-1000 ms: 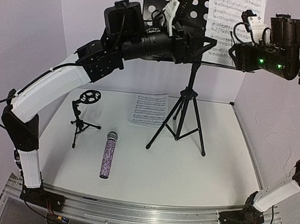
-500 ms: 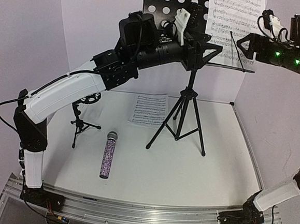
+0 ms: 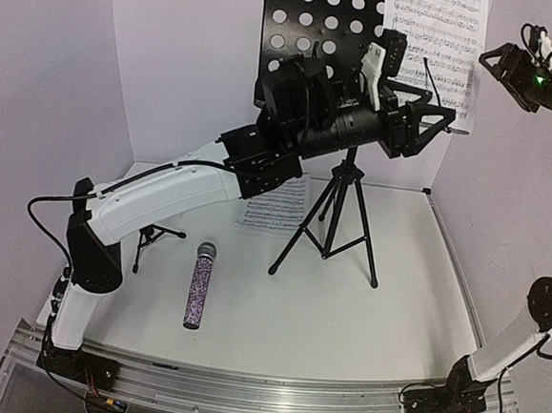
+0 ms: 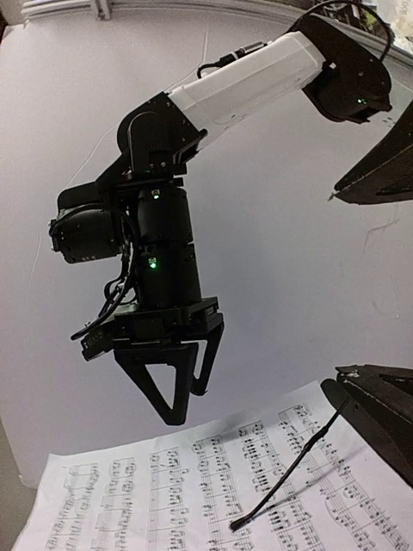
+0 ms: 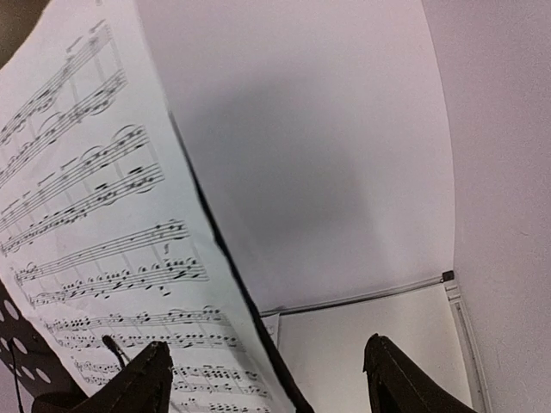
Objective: Pack up the instrument practice props
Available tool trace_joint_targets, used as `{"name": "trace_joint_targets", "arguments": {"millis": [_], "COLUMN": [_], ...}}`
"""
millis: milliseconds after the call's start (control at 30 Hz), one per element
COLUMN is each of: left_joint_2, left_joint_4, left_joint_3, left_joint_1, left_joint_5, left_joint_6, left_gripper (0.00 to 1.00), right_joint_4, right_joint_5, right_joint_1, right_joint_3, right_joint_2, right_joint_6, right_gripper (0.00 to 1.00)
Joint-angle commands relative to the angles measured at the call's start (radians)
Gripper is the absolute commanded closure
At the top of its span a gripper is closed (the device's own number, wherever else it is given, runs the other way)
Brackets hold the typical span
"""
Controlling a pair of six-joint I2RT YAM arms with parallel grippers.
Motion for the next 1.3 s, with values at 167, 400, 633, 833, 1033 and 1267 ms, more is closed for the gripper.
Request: {"name": "trace_joint_targets", "arguments": {"millis": [167, 400, 633, 833, 1033, 1267], "left_joint_2": [0.151, 0.194, 0.163, 0.206, 0.236, 0.306], "left_joint_4": [0.213, 0.264, 0.262, 0.245, 0.268, 0.369], "left_joint_3": [0.155, 0.186, 0.15, 0.169, 0.199, 0.24], "left_joint_1": [0.006, 0.008, 0.009, 0.016, 0.022, 0.038], "left_joint_5": [-0.133, -0.151, -0.12, -0.178, -0.18, -0.134], "left_joint_6": [-0.18, -0.172, -0.149, -0.208, -0.206, -0.135], "left_gripper": [0.31, 0.34, 0.33, 0.34, 0.34, 0.32], "right_joint_4": [0.127, 0.179, 0.18, 0.185, 0.182, 0.185], "right_joint_5": [-0.395, -0.507, -0.51, -0.539, -0.576, -0.585], "right_joint_1": [-0.134, -0.142, -0.142, -0.142, -0.142, -0.142], "right_joint_3": [-0.06, -0.187, -0.434, -0.363, -0.334, -0.339], "right_joint_2": [0.022, -0.025, -0.201, -0.141, -0.088, -0.092], "right_joint_6": [0.078, 0.029, -0.059, -0.042, -0.039, -0.038], "right_gripper": [0.26, 0.25, 0.21, 0.26, 0.29, 0.31]}}
